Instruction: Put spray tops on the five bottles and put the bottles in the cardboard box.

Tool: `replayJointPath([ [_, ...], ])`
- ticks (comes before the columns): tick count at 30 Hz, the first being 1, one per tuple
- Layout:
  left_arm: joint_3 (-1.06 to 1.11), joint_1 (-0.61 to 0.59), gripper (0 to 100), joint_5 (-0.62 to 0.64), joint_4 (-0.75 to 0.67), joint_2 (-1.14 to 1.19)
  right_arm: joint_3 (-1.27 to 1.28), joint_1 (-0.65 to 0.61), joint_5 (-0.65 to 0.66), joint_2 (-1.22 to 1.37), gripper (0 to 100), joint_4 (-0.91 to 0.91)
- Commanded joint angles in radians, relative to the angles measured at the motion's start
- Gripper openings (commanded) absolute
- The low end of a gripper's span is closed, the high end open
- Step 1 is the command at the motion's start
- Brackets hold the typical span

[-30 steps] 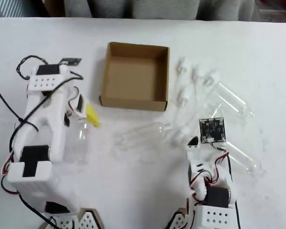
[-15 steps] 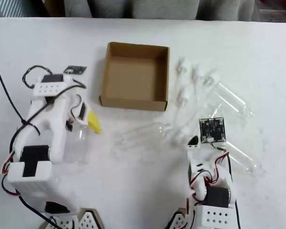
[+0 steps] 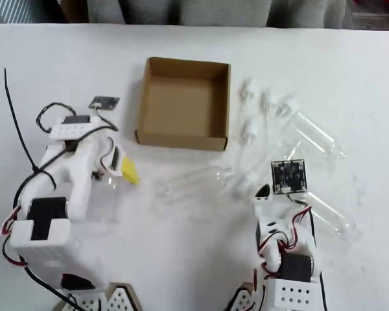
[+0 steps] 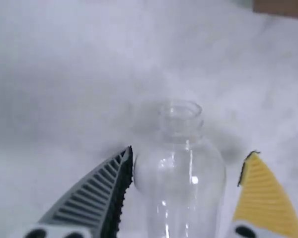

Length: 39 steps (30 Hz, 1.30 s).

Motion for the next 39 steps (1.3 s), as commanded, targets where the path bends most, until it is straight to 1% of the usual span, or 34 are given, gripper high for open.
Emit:
replayJointPath([
  [1,-0.005,-0.002,31,0.046,-0.018,-0.03,-0.008,0.001,0.011,-0.007,3.4,-0.024],
  [3,0.002,0.001,24,0.038,-0.052,-0.016,-0.008,0.001,0.011,-0.007,3.4,-0.024],
  [6,-0.011,0.022,7,0.008,-0.069,0.012,-0.008,0.004,0.011,-0.007,3.4,-0.024],
  [7,-0.012,0.027,6,-0.005,-0.068,0.016,-0.008,0.004,0.011,-0.007,3.4,-0.024],
  [9,-0.014,0.031,9,-0.021,-0.043,0.016,-0.008,0.004,0.011,-0.007,3.4,-0.024],
  [13,-0.015,0.03,5,-0.023,-0.035,0.013,-0.008,0.005,0.011,-0.007,3.4,-0.024],
  [17,-0.015,0.021,5,-0.018,-0.035,0.013,-0.008,0.004,0.011,-0.007,3.3,-0.022],
  [21,-0.02,-0.013,5,-0.015,-0.035,0.012,-0.008,-0.001,0.011,-0.007,3.3,-0.022],
  [24,-0.052,-0.018,5,-0.015,-0.04,0.018,-0.008,-0.001,0.011,-0.007,3.3,-0.022],
  [26,-0.054,-0.042,9,-0.012,-0.072,0.013,-0.008,0.004,0.011,-0.007,3.4,-0.022],
  [30,-0.072,-0.058,19,-0.012,-0.04,0.012,-0.008,0.005,0.011,-0.007,3.4,-0.022],
  [32,-0.087,-0.059,23,-0.014,-0.017,0.012,-0.008,0.005,0.011,-0.007,3.4,-0.022],
  [36,-0.127,-0.059,26,-0.018,0.026,0.012,-0.008,0.005,0.011,-0.007,3.4,-0.022],
  [39,-0.146,-0.059,28,-0.015,0.031,0.012,-0.008,0.005,0.011,-0.007,3.4,-0.022],
])
